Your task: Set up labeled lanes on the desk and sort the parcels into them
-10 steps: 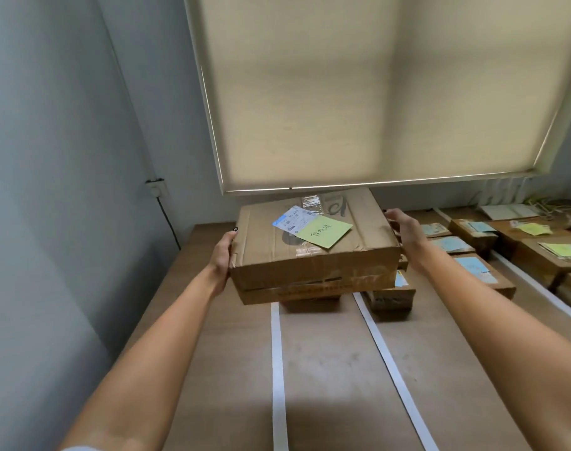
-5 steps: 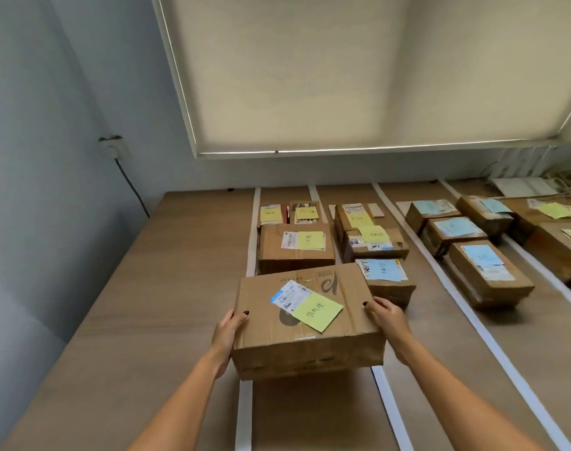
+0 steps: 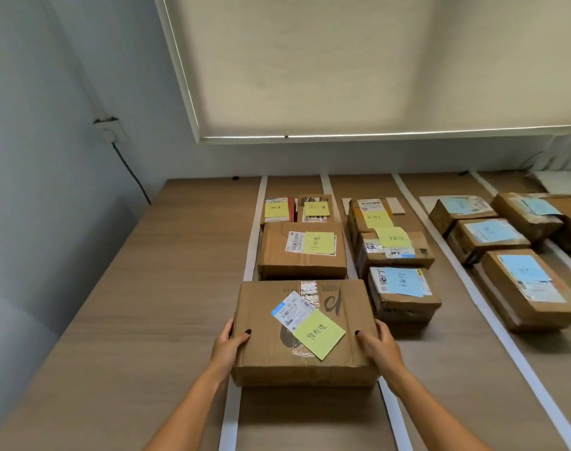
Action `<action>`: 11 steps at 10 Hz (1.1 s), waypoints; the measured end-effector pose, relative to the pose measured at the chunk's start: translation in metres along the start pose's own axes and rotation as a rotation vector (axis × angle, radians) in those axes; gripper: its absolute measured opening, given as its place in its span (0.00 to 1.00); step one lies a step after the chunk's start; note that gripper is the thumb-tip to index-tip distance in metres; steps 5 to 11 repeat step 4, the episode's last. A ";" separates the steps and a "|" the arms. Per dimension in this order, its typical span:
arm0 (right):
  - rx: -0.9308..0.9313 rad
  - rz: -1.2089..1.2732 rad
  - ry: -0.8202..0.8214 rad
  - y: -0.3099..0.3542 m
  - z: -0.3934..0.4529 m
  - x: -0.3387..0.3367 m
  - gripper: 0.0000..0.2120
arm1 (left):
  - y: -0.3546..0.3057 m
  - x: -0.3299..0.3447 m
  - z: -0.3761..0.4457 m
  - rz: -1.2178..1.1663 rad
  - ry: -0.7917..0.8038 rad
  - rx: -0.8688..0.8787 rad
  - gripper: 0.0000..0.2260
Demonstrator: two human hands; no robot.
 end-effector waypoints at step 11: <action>-0.123 -0.134 0.007 0.036 -0.017 -0.063 0.33 | -0.051 0.005 -0.061 0.241 -0.195 0.245 0.29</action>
Point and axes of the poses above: each hand's wrist, its own z-axis towards the middle knuckle, its own x-axis out of the palm, y = z × x, the point moved 9 cm from there along z, towards the middle knuckle, and after that the axes turned 11 degrees about -y, right-handed, at the moved point
